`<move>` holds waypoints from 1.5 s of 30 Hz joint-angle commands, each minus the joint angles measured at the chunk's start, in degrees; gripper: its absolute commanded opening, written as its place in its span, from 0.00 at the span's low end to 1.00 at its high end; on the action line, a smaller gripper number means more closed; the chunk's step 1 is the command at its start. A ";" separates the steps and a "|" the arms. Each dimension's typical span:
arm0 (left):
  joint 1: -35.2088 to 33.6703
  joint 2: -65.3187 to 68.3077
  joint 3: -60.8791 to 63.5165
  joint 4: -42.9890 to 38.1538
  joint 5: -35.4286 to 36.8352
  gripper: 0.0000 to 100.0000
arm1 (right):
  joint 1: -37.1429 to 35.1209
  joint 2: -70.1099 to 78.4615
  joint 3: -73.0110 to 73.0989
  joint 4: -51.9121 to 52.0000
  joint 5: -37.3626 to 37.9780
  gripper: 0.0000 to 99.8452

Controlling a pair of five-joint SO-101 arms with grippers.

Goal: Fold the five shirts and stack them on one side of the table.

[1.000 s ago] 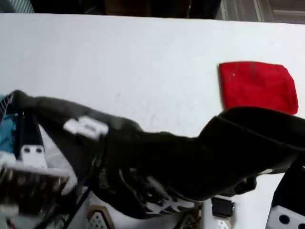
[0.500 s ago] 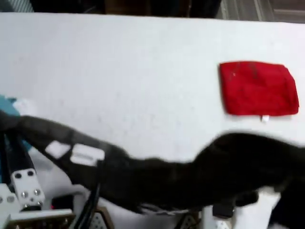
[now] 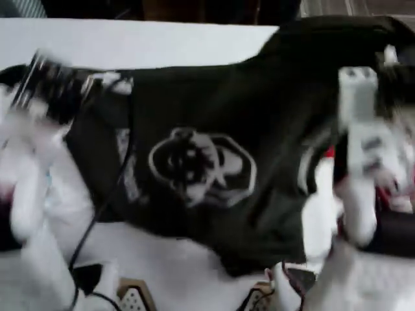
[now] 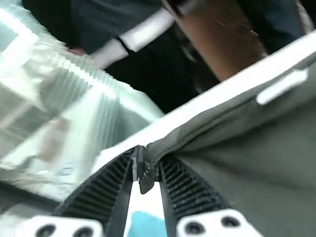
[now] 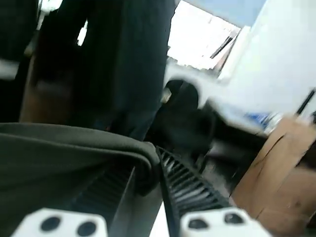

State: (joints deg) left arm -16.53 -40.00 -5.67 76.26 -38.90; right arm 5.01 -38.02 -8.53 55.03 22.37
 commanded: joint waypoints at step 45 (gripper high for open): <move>2.55 59.25 -13.32 26.02 -10.64 0.03 | -3.65 35.56 -0.18 32.48 5.45 0.02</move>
State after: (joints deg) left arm -13.10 23.12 -22.55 100.88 -49.10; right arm 1.14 4.97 -12.40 86.15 26.24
